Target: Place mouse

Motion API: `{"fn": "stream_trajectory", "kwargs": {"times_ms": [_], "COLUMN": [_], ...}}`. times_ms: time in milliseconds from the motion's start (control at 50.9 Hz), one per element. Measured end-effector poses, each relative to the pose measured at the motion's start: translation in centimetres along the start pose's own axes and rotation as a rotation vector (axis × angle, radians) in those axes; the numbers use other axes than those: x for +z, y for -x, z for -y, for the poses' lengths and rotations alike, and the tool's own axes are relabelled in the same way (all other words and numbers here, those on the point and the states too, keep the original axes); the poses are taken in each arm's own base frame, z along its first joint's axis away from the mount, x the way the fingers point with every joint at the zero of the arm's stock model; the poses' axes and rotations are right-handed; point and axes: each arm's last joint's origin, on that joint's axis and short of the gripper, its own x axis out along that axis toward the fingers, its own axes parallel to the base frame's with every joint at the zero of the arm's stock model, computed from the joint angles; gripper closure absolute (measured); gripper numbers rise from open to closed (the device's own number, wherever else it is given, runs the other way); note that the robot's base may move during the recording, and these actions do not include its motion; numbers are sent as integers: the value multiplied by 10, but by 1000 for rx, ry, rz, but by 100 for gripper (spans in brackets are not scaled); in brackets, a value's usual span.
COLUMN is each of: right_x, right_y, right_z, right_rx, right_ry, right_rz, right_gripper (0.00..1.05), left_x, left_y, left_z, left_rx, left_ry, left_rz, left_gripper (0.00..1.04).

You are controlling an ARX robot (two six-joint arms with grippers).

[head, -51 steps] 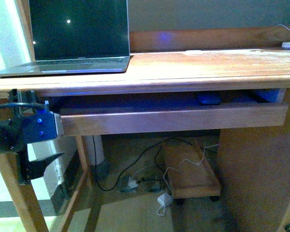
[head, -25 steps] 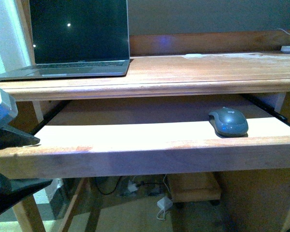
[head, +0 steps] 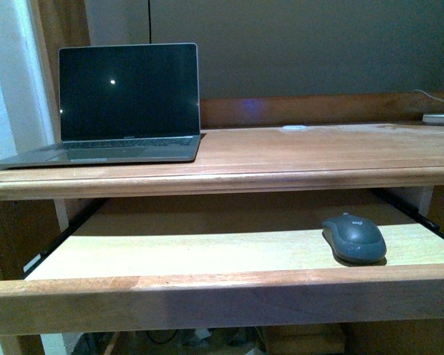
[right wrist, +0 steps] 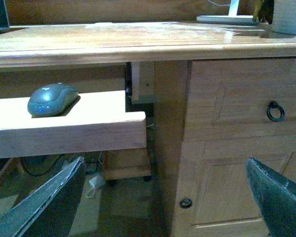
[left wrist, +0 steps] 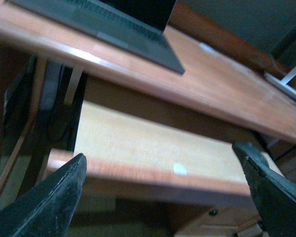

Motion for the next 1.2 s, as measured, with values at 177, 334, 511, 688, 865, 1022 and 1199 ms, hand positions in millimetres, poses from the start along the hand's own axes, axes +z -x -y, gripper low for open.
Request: {"fn": "stream_trajectory", "kwargs": {"times_ms": [177,334,511,688,865,1022,1199], "right_x": [-1,35,106,112,112,103,86], "right_y": [0,-33,-106,-156,-170,-179,-188], "right_z": [0,-12,-53,-126,-163,-175,-180], "right_rx": [3,26,113,285,299,221,122], "right_ry": [-3,0,0,68,140,204,253], "right_rz": [-26,-104,-133,-336,-391,-457,-535], "right_gripper": [7,7,7,7,7,7,7], "left_x": [-32,-45,-52,-57,-61,-69,-69], "left_y": [56,57,57,56,56,54,55], "left_z": [-14,-35,-39,-41,-43,-47,-47], "left_rx": [206,251,253,253,251,253,252], "left_ry": [-274,-411,-434,-435,-437,-437,-438], "left_rz": [199,180,183,181,191,182,186], "left_gripper": [33,68,102,102,102,102,102]}}
